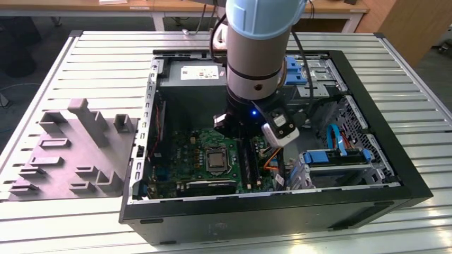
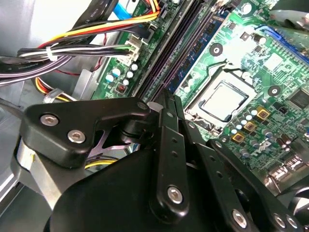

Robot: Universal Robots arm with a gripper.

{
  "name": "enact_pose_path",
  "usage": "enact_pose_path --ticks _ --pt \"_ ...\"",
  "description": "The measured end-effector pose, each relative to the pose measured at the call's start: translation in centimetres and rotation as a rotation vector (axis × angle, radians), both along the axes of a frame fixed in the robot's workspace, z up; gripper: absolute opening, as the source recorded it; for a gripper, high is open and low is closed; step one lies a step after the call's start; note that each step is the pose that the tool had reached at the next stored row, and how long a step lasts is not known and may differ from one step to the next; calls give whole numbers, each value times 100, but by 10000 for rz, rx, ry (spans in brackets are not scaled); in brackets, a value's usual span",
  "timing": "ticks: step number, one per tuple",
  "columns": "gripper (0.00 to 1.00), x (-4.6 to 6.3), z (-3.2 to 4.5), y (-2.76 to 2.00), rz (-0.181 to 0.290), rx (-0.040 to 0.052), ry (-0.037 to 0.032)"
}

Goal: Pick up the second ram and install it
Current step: 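Insert the second ram into the second slot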

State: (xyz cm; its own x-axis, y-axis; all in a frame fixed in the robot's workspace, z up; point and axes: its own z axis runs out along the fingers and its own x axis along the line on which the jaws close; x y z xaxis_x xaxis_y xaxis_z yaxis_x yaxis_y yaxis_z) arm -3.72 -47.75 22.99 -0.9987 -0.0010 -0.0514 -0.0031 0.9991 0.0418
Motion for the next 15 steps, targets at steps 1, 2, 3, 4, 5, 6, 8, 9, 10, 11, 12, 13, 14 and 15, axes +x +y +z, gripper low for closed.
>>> enact_pose_path --ticks 1,2,3,4,5,6,8,9,10,11,12,13,14,15 --pt "12 0 -8 0 -6 0 0" --pt "12 0 -11 0 -9 -2 1" --pt "12 0 -15 -1 -13 -3 1" --pt "12 0 -19 0 -18 -2 0" --pt "12 -1 -23 0 -25 -4 1" --pt "12 -1 -26 -1 -32 -5 1" --pt "12 -1 -31 -2 -46 -7 1" --pt "12 -1 -33 -2 -51 -11 1" --pt "12 -1 -35 -2 -54 -10 1" --pt "12 -1 -39 -2 -55 -9 0" --pt "12 -1 -41 -2 -56 -11 1" --pt "12 -1 -44 -1 -57 -12 4" --pt "12 -1 -45 -2 -57 -15 6" --pt "12 0 -48 -2 -56 -16 6"
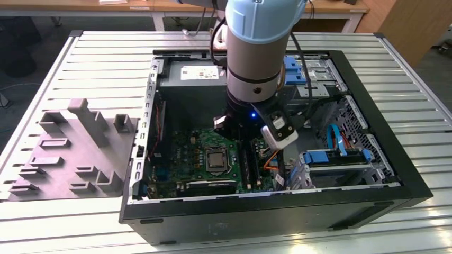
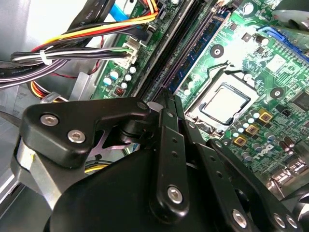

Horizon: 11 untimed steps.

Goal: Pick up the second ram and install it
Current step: 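Insert the second ram into the second slot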

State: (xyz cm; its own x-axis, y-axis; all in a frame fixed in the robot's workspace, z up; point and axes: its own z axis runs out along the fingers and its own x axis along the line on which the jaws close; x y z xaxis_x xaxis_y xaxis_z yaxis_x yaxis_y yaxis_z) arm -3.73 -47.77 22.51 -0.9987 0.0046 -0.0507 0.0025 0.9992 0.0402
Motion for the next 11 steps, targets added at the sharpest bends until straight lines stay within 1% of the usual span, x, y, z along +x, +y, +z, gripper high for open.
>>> enact_pose_path --ticks 8,11 --pt "12 1 -14 -1 -1 -1 0" --pt "12 0 -15 -11 -1 2 -1"
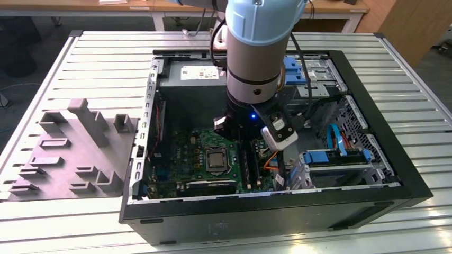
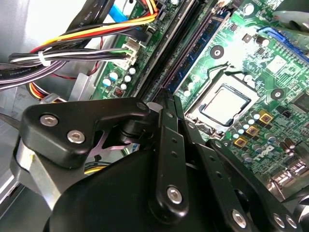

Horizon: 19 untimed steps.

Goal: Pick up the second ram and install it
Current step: 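Insert the second ram into the second slot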

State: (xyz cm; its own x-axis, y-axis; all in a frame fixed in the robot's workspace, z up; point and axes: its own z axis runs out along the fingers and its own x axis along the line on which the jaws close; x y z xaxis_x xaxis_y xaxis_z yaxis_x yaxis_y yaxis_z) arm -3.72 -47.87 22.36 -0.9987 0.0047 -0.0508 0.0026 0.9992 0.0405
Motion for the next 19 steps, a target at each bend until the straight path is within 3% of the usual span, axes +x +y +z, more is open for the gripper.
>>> enact_pose_path --ticks 19 --pt "12 0 34 -1 0 -6 0"
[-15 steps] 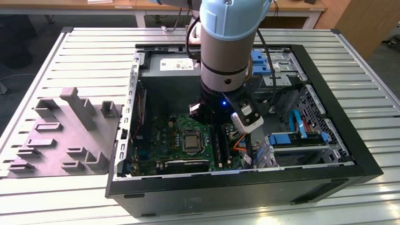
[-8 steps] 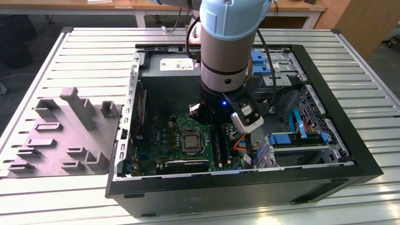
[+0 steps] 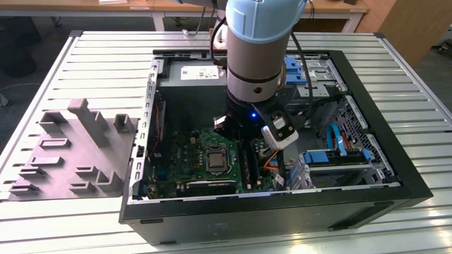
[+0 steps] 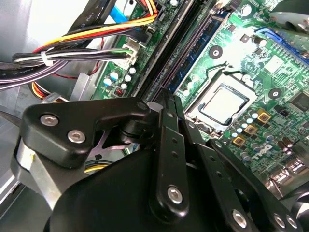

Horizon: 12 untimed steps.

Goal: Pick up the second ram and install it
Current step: 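Insert the second ram into the second slot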

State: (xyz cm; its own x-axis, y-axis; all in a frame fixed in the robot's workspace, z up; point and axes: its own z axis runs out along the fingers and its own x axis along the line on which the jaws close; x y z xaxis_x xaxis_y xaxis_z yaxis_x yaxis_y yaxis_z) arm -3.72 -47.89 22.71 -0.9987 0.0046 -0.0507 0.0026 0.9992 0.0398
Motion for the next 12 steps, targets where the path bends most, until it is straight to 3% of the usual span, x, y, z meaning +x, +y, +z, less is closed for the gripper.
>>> enact_pose_path --ticks 12 --pt "12 2 4 -8 -7 -1 0"
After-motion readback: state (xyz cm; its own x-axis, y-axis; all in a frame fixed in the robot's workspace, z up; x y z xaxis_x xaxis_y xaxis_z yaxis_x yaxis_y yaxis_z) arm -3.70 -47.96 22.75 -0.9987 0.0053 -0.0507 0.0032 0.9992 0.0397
